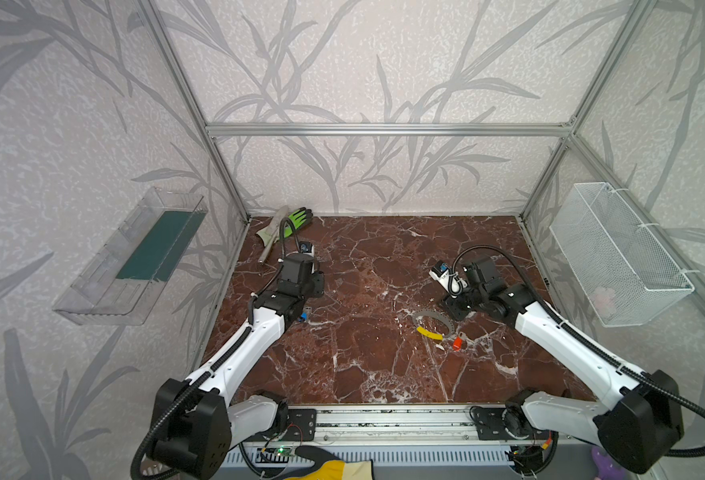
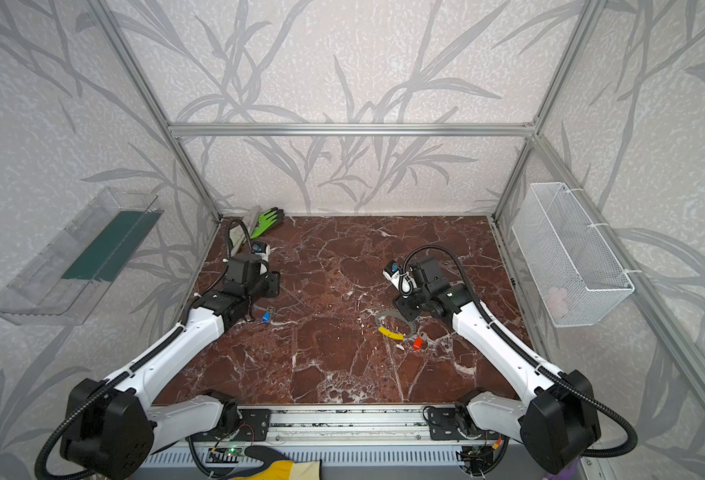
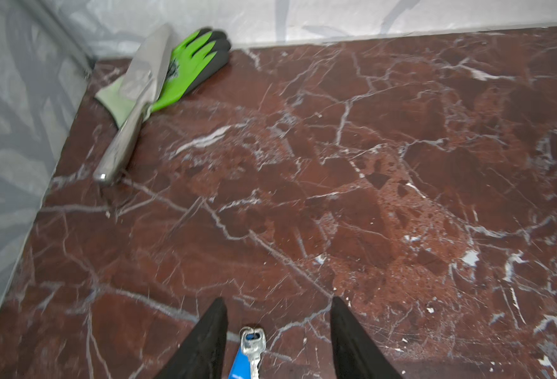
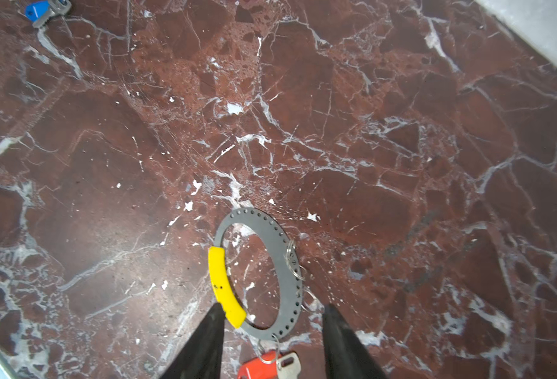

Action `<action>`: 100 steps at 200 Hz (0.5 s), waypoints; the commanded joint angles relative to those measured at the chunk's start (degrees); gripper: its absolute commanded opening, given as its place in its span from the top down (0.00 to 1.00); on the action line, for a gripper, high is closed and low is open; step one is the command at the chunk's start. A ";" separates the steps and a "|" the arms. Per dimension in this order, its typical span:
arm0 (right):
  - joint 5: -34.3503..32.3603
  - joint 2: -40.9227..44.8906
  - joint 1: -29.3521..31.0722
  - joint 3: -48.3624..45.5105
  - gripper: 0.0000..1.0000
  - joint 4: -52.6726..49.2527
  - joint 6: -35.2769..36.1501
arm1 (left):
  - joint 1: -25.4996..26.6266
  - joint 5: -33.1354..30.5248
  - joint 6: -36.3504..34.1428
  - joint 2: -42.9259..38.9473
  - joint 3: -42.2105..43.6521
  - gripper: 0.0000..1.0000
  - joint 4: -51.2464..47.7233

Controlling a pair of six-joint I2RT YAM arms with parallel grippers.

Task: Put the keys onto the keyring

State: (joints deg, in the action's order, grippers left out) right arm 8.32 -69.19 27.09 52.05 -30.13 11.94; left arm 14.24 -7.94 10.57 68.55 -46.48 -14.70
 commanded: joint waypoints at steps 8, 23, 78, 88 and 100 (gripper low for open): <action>1.48 -0.91 0.24 -2.87 0.51 5.40 -7.34 | -2.86 -1.99 7.41 3.06 -0.76 0.47 -5.05; 0.00 -2.48 0.22 -3.01 0.51 6.02 -9.49 | -3.98 -1.00 6.48 5.32 -0.81 0.47 -4.55; -8.76 -10.83 0.24 0.50 0.60 2.84 -12.05 | -4.42 7.96 1.61 10.50 -3.62 0.48 -2.49; -9.51 -12.19 0.24 1.26 0.61 1.55 -11.74 | -4.43 8.39 1.92 10.55 -3.62 0.49 -1.65; -10.09 -13.64 0.20 1.42 0.61 1.06 -11.62 | -4.35 8.89 1.60 10.60 -3.66 0.49 -0.96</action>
State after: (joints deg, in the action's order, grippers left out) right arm 1.39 -80.86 27.22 50.98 -26.41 1.32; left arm 9.93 -2.50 12.80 79.29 -48.16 -17.37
